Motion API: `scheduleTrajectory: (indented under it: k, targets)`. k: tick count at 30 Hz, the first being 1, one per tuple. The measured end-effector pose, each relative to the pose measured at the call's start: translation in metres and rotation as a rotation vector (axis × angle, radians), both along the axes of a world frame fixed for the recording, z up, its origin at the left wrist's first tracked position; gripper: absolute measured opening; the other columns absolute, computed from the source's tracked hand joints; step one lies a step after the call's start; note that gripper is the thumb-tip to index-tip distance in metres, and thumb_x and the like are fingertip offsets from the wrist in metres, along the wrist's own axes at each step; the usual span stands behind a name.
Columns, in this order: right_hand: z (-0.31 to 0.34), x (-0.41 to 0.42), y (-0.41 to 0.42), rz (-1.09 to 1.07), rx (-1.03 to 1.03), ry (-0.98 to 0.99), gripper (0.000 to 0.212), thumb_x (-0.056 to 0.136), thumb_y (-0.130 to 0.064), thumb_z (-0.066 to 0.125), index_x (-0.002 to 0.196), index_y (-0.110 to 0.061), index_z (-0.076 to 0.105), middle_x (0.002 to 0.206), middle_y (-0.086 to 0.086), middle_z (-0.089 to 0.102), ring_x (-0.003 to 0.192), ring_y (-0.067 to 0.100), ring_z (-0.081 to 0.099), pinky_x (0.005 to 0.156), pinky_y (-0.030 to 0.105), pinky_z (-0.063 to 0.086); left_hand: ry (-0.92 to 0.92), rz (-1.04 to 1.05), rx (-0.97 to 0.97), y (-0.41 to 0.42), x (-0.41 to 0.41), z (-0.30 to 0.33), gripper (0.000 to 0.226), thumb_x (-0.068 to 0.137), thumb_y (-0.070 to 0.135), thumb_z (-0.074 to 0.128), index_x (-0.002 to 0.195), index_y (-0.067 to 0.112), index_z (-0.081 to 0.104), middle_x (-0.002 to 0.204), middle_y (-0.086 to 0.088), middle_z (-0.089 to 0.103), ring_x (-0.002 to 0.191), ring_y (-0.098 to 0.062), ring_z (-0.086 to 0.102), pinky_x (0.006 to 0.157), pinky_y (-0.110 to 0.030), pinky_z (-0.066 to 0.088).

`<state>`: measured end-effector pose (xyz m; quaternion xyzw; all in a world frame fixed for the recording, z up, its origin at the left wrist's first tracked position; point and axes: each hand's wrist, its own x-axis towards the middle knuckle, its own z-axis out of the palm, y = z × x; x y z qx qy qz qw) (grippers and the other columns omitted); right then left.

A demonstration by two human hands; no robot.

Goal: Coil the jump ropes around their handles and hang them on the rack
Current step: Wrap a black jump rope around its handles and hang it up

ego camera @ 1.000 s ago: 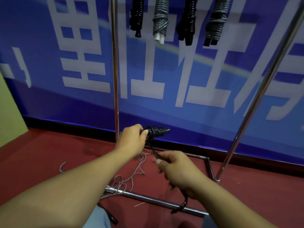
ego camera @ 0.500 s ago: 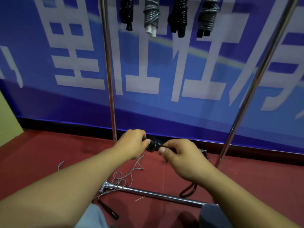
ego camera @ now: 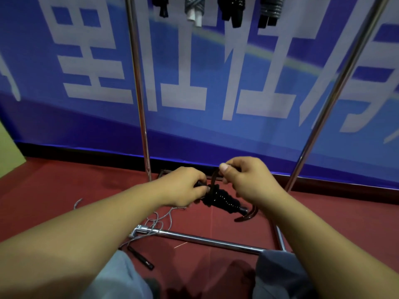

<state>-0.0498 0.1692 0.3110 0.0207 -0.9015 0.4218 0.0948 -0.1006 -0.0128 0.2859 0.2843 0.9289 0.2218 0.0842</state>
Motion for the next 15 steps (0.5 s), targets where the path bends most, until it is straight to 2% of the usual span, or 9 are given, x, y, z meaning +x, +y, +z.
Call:
scheduleTrajectory:
  k: [2, 5, 7, 11, 13, 15]
  targets:
    - [-0.002, -0.005, 0.004, -0.015, -0.024, -0.002, 0.031, 0.097, -0.034, 0.061, 0.074, -0.015, 0.069, 0.068, 0.011, 0.068, 0.053, 0.015, 0.055, 0.063, 0.046, 0.055, -0.042, -0.02, 0.051, 0.001, 0.004, 0.003, 0.016, 0.099, 0.028, 0.057, 0.101, 0.016, 0.067, 0.073, 0.002, 0.069, 0.06, -0.014, 0.069, 0.066, -0.035, 0.058]
    - [-0.003, -0.011, 0.009, -0.014, -0.028, -0.023, 0.029, 0.097, -0.035, 0.062, 0.076, -0.016, 0.071, 0.062, 0.0, 0.065, 0.051, 0.01, 0.054, 0.061, 0.04, 0.054, -0.046, -0.054, 0.093, 0.001, 0.012, 0.009, 0.015, 0.1, 0.026, 0.057, 0.101, 0.015, 0.067, 0.071, 0.004, 0.068, 0.056, -0.01, 0.067, 0.062, -0.029, 0.056]
    - [-0.003, -0.014, 0.011, -0.011, -0.04, -0.026, 0.028, 0.097, -0.034, 0.063, 0.077, -0.017, 0.072, 0.06, -0.006, 0.064, 0.049, 0.001, 0.051, 0.058, 0.03, 0.048, -0.042, -0.062, 0.124, 0.002, 0.017, 0.014, 0.014, 0.1, 0.025, 0.057, 0.1, 0.016, 0.067, 0.07, 0.006, 0.066, 0.055, -0.007, 0.066, 0.059, -0.023, 0.052]
    - [-0.002, -0.017, 0.016, 0.005, -0.055, -0.021, 0.027, 0.097, -0.031, 0.064, 0.072, -0.021, 0.069, 0.052, -0.012, 0.059, 0.043, -0.005, 0.047, 0.046, 0.009, 0.034, -0.032, -0.071, 0.17, 0.0, 0.021, 0.019, 0.013, 0.1, 0.024, 0.056, 0.099, 0.018, 0.068, 0.072, 0.006, 0.067, 0.058, -0.007, 0.065, 0.06, -0.024, 0.051]
    - [-0.003, -0.019, 0.018, 0.009, -0.064, -0.02, 0.026, 0.097, -0.031, 0.065, 0.072, -0.022, 0.07, 0.051, -0.013, 0.059, 0.044, -0.005, 0.048, 0.046, 0.009, 0.034, -0.009, -0.08, 0.176, 0.0, 0.022, 0.02, 0.015, 0.1, 0.023, 0.055, 0.1, 0.016, 0.068, 0.071, 0.007, 0.065, 0.058, -0.003, 0.062, 0.058, -0.018, 0.047]
    - [-0.003, -0.022, 0.022, -0.004, -0.069, -0.02, 0.024, 0.096, -0.032, 0.065, 0.075, -0.023, 0.071, 0.057, -0.01, 0.062, 0.048, -0.005, 0.051, 0.052, 0.014, 0.039, 0.026, -0.083, 0.178, 0.001, 0.023, 0.021, 0.016, 0.1, 0.023, 0.055, 0.1, 0.014, 0.069, 0.068, 0.01, 0.062, 0.058, 0.001, 0.058, 0.056, -0.013, 0.041]
